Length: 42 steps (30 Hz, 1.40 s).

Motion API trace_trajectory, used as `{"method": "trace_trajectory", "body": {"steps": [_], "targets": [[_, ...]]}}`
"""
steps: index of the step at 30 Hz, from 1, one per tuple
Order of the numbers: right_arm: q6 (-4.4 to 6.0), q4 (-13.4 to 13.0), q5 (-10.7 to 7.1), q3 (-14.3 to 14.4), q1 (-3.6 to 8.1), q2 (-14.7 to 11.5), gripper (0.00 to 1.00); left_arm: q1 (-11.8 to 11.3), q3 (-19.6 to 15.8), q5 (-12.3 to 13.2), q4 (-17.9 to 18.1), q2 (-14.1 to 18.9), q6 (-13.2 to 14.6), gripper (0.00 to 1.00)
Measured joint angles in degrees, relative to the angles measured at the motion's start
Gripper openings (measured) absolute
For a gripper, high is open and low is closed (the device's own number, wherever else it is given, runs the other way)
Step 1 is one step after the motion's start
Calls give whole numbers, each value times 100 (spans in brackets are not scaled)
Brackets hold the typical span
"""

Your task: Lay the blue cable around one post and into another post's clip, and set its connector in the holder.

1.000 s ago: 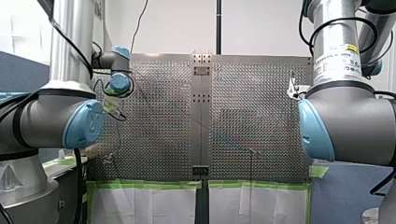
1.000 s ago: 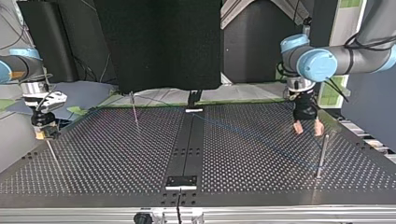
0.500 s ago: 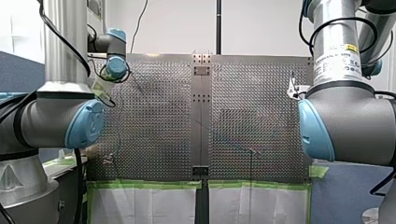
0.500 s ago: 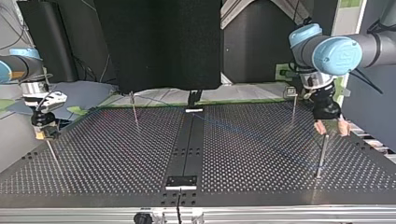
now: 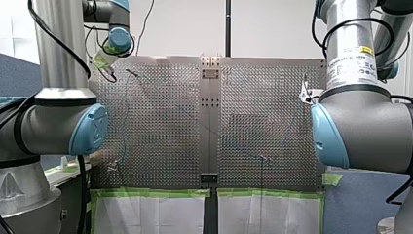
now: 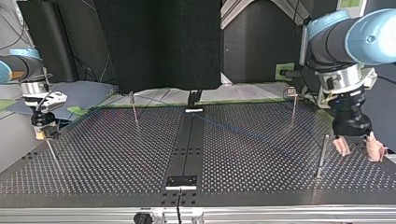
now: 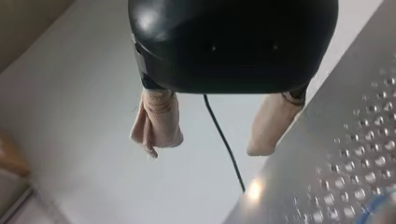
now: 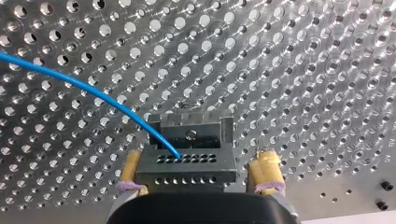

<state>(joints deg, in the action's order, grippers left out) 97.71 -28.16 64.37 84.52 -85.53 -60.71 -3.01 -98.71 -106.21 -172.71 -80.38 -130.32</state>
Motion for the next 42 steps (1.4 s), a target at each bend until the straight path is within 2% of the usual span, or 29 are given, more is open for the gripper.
{"method": "trace_trajectory", "body": {"steps": [8,14,23,29,35,42], "targets": [[0,0,0,0,0,0,100,20,337,351,-440,-213,443,100],[0,0,0,0,0,0,100,37,391,348,-796,-404,799,100],[0,0,0,0,0,0,100,41,414,368,-1339,-426,1342,100],[0,0,0,0,0,0,100,46,416,505,-1706,-428,1710,100],[-1,0,0,0,0,0,100,47,427,684,-1829,-424,2062,100],[0,0,0,0,0,1,100,47,476,710,-1837,-410,2420,100]]}}
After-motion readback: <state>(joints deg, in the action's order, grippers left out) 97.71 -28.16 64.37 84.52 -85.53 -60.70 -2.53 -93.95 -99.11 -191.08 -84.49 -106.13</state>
